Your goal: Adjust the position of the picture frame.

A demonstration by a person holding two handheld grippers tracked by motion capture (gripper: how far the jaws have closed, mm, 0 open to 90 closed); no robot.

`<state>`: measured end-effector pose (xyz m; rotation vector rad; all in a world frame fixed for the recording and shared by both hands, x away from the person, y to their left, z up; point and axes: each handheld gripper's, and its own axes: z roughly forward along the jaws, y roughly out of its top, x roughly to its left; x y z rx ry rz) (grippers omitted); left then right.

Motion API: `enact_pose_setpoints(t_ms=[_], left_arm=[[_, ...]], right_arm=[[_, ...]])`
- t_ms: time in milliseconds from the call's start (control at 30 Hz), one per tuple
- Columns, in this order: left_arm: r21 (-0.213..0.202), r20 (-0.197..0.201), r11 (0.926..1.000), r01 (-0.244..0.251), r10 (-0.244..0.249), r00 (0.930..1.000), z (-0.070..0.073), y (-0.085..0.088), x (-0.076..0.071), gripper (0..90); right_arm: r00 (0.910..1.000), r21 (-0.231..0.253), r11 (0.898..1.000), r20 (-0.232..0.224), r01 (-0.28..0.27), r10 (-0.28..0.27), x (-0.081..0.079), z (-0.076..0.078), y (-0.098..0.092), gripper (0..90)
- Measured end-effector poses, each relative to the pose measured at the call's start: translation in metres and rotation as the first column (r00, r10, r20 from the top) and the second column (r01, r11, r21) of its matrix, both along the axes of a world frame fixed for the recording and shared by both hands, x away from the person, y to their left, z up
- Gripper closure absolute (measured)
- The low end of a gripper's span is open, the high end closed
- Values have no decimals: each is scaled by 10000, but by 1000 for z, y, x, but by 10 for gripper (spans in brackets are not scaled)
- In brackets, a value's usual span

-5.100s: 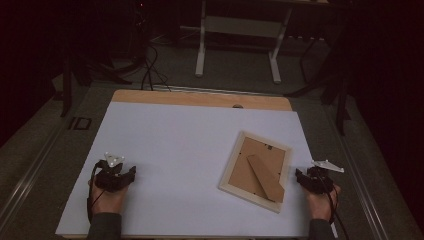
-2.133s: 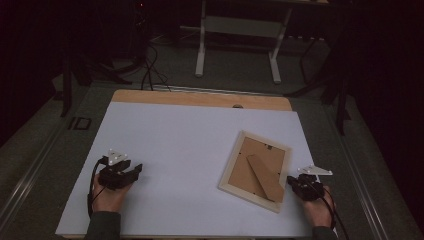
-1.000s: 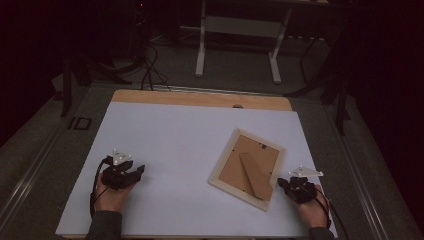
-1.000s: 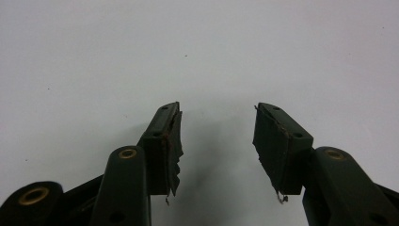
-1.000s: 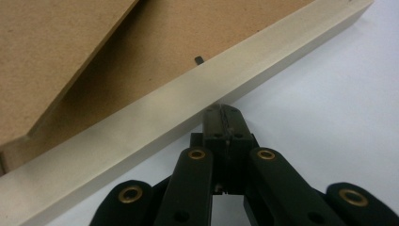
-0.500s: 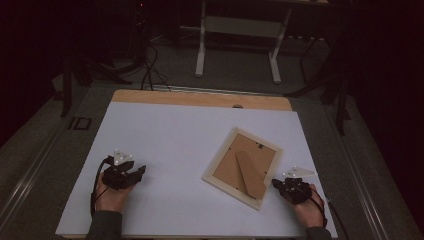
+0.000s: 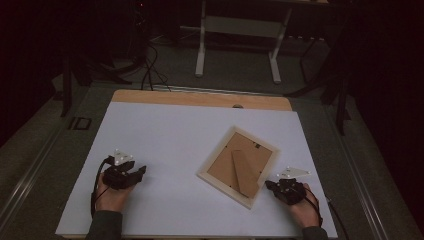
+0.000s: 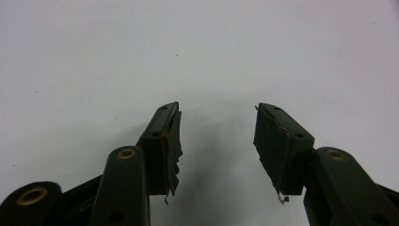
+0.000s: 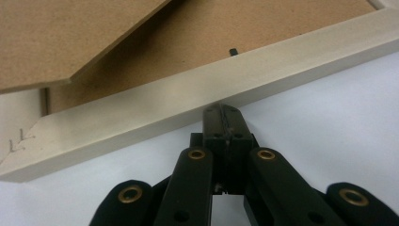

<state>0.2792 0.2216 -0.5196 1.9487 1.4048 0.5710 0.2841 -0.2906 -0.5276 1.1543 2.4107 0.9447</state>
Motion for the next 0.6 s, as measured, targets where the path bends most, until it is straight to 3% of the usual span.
enact_pose_setpoints(t_ms=[600], left_arm=[[8,-131,10000,-14,15,9999,-2,-1,1,527]], right_arm=[[9969,-286,9966,104,-772,775,-2,0,23,900]])
